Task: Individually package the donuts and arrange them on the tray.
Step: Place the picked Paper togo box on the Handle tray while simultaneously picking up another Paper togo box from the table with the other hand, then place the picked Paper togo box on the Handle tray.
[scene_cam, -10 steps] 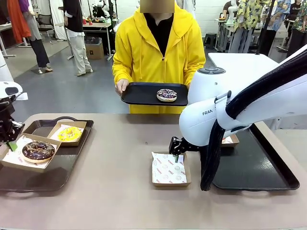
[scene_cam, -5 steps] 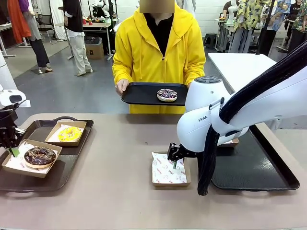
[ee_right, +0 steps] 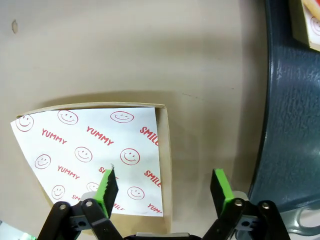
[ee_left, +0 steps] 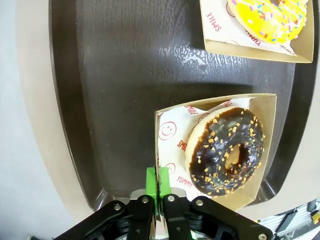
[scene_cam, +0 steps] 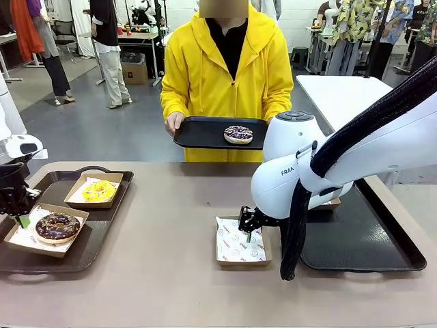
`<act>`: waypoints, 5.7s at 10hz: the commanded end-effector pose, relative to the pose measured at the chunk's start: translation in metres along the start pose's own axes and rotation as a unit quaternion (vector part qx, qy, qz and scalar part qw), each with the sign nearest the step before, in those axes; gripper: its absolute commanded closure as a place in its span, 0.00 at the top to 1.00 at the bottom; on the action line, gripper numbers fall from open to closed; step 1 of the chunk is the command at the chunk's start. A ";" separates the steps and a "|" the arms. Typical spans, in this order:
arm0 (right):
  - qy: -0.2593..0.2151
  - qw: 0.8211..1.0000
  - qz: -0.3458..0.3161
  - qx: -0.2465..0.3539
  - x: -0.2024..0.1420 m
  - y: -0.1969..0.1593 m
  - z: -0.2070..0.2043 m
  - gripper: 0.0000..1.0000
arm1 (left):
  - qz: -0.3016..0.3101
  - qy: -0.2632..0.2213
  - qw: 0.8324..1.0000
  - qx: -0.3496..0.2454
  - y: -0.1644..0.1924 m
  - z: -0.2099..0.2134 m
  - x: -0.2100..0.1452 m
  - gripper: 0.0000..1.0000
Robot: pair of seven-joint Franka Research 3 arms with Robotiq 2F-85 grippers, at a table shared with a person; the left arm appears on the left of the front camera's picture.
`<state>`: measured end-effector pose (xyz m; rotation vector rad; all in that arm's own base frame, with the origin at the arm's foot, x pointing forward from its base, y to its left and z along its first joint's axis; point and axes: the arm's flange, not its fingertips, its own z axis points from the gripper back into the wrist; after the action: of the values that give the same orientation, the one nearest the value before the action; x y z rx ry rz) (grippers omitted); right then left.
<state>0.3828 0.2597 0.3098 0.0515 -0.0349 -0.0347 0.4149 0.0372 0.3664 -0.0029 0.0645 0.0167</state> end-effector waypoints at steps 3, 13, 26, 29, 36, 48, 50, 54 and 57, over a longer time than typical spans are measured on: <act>-0.021 1.000 0.000 0.008 -0.002 0.003 0.000 0.36 | 0.005 -0.008 1.000 0.014 0.002 0.003 0.000 0.60; -0.022 0.999 -0.038 0.016 -0.003 0.002 0.019 0.00 | 0.012 -0.005 0.997 -0.082 0.006 0.020 -0.013 0.98; -0.002 1.000 -0.005 0.009 0.145 0.028 0.195 0.00 | 0.063 -0.117 0.811 -0.570 0.191 0.068 -0.073 0.98; 0.001 1.000 -0.004 -0.002 0.168 0.014 0.189 0.00 | 0.076 -0.128 0.799 -0.582 0.208 0.064 -0.080 0.98; 0.004 1.000 -0.013 0.014 0.159 0.013 0.187 0.00 | 0.080 -0.115 0.807 -0.574 0.204 0.062 -0.086 0.98; 0.004 1.000 -0.013 0.014 0.159 0.013 0.187 0.00 | 0.080 -0.115 0.807 -0.574 0.204 0.062 -0.086 0.98; 0.004 1.000 -0.005 0.014 0.161 0.014 0.185 0.01 | 0.080 -0.115 0.807 -0.574 0.204 0.062 -0.086 0.98; 0.027 0.998 0.047 -0.010 0.104 -0.020 0.248 0.01 | 0.080 -0.115 0.807 -0.574 0.204 0.062 -0.086 0.98; 0.027 0.999 0.021 -0.013 0.054 -0.085 0.278 0.01 | 0.080 -0.115 0.807 -0.574 0.204 0.062 -0.086 0.98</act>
<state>0.4407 0.1840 0.5944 -0.0062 0.0157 0.0071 0.3326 0.2388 0.4325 -1.2201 -0.1972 0.2266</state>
